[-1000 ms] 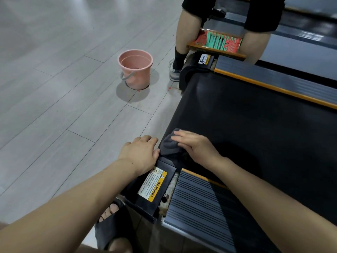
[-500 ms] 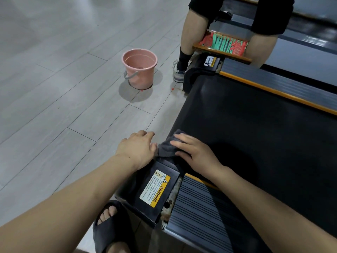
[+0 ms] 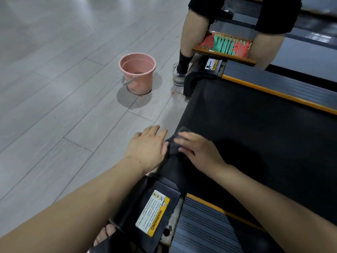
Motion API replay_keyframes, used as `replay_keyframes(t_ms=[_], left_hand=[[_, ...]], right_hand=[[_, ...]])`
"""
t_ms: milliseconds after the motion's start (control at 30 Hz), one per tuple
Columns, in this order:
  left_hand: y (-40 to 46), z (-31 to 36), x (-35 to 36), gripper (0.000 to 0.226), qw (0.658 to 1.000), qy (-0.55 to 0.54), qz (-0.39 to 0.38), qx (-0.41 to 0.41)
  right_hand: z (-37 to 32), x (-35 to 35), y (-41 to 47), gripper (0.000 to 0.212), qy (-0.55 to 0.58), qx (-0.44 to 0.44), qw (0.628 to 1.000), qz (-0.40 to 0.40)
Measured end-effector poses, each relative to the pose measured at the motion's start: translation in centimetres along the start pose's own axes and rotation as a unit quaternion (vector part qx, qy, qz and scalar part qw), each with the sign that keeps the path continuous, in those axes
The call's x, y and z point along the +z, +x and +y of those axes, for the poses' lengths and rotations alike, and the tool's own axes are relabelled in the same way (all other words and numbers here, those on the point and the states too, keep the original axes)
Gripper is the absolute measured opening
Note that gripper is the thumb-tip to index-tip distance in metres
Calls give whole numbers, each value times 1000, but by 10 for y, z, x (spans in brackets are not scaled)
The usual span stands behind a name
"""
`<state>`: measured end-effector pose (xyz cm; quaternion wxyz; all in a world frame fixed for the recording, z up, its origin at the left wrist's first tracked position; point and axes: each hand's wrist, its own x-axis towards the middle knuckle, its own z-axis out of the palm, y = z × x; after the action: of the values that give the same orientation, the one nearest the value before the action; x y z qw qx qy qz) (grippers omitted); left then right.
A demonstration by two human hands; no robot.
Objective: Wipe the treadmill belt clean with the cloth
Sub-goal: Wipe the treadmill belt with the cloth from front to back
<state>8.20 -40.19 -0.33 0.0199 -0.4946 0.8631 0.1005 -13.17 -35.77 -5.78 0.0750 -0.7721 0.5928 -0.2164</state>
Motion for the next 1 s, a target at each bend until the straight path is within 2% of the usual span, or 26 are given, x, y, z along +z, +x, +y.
replay_keyframes(t_ms=[67,133,267,333,433,567,667,1000], left_hand=[[17,2,2,49,1000,0,1,6],[35,5,3,48,1000,-2,-2,16],[66,15,4,47,1000,-10,3,25],[74,16,5,46,1000,-21,11,14],[86,16,11,47,999,-42,21,-5],[96,16,24,50,999,-46,23,-14],[106,16,27,53,999,-26,24,3],[112,21,28,54,998,-46,40,-9]], right_hand=[[5,-4,5,33,36,-32,999,-22],[23,-3,29,32,21,-29,999,-15],[94,-7,107,29,-6,100,991,88],[118,-16,131,29,-22,156,984,89],[119,-14,133,29,-14,151,985,86],[100,-7,83,30,-3,44,997,63],[112,-10,86,30,35,3,999,37],[201,-23,193,30,-6,158,983,96]])
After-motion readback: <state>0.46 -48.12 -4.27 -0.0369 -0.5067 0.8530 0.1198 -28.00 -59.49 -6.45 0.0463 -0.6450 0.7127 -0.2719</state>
